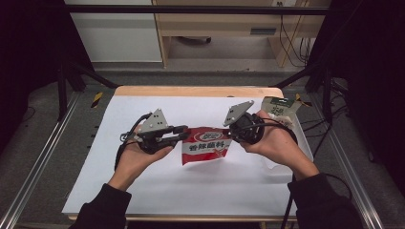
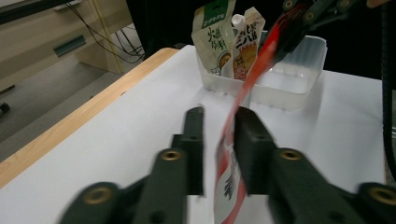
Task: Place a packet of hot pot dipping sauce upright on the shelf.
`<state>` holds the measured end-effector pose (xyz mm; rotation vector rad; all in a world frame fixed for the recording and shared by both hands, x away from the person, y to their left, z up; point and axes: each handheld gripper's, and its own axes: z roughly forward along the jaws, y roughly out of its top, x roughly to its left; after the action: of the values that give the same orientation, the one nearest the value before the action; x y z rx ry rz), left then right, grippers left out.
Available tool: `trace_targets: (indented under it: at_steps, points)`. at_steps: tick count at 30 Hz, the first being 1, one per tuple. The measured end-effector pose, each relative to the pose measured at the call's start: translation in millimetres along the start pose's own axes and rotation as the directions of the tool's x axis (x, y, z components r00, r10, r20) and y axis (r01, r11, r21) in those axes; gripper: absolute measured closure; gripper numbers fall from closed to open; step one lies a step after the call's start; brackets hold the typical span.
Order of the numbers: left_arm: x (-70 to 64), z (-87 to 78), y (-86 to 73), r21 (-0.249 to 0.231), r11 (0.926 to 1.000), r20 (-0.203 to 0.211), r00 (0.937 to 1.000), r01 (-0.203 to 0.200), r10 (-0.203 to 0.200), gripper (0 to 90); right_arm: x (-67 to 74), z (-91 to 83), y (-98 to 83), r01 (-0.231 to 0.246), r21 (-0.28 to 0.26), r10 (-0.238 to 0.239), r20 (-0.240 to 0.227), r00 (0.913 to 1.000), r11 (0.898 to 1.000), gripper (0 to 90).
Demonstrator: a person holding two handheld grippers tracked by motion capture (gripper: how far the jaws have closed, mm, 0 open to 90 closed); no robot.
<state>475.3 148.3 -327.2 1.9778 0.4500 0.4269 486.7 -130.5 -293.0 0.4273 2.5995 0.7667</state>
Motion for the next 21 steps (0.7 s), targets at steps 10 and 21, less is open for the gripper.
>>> trace_targets:
  at_steps: [10,21]
  points:
    - [0.9,-1.1,-41.9,0.042,0.9967,-0.101,0.9927,0.069,-0.065,24.5,-14.5,-28.5,-5.7,-0.028,-0.035,0.029,0.047,0.9984,0.999,90.0]
    - [9.7,-14.9,-105.0,0.072,0.9815,-0.214,0.9639,0.177,-0.159,9.3,-35.3,-86.1,-20.2,-0.067,-0.074,0.075,0.118,0.9902,0.995,90.0]
